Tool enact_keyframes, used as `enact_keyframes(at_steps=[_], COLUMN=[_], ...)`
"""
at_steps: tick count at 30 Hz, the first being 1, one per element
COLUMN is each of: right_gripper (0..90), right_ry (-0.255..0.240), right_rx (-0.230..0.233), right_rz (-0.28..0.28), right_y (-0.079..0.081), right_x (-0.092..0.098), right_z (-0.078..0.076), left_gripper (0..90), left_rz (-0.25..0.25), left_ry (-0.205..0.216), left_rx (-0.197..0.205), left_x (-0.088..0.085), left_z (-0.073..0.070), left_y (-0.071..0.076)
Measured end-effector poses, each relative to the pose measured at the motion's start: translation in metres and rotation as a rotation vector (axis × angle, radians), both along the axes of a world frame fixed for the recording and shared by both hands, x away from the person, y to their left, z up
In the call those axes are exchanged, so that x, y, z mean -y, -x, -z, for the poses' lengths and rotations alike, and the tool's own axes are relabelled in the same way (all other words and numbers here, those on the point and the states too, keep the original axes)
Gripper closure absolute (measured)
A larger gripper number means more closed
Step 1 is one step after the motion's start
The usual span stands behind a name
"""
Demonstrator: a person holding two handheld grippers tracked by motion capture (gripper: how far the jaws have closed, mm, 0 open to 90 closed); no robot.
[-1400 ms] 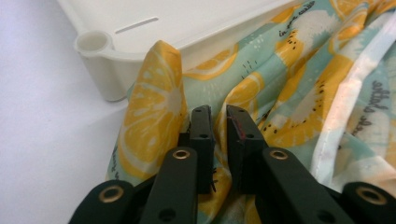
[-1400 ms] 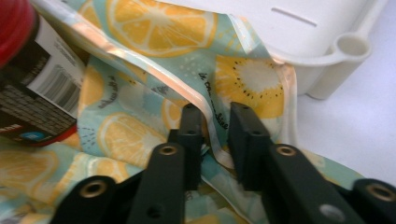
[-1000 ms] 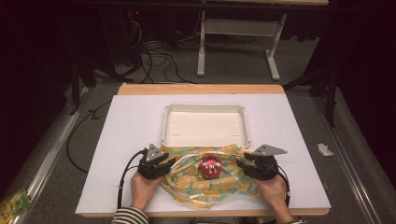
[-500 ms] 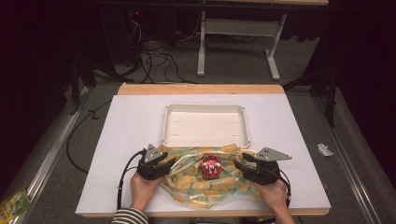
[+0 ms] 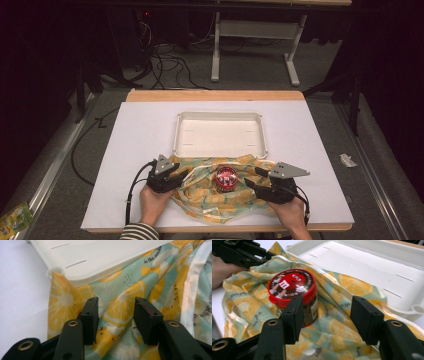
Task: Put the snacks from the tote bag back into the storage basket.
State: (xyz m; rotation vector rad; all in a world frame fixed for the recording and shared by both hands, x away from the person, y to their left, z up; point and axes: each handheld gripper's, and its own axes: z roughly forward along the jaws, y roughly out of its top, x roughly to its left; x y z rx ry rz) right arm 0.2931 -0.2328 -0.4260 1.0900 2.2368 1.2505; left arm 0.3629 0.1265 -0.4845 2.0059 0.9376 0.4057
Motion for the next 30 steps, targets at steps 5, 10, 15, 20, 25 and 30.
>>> enact_keyframes(at_steps=[5,10,15,20,25,30], right_gripper=[41.6,38.6,35.9,33.1,29.9,26.6], right_ry=[-0.004,-0.005,-0.002,-0.003,0.002,0.007], right_rx=[0.007,-0.005,-0.008,-0.006,-0.017,-0.032], right_rz=[-0.039,-0.068,-0.09,-0.104,-0.114,-0.125], right_y=[-0.001,-0.002,-0.004,-0.007,-0.011,-0.014], right_x=[-0.008,-0.017,-0.025,-0.033,-0.041,-0.047], right_z=[-0.001,-0.002,-0.001,-0.002,-0.001,0.001], left_gripper=[54.6,54.4,54.2,53.5,53.1,52.6], left_rz=[0.0,-0.002,-0.001,-0.002,0.002,0.001], left_ry=[0.002,0.0,0.001,0.002,0.001,0.006], left_rx=[0.003,0.0,0.0,0.0,-0.002,-0.004], left_x=[0.0,0.0,0.0,0.0,-0.001,-0.001], left_z=[0.0,0.0,0.0,0.0,0.0,0.0], left_y=[0.0,0.0,0.0,0.0,0.0,-0.001])
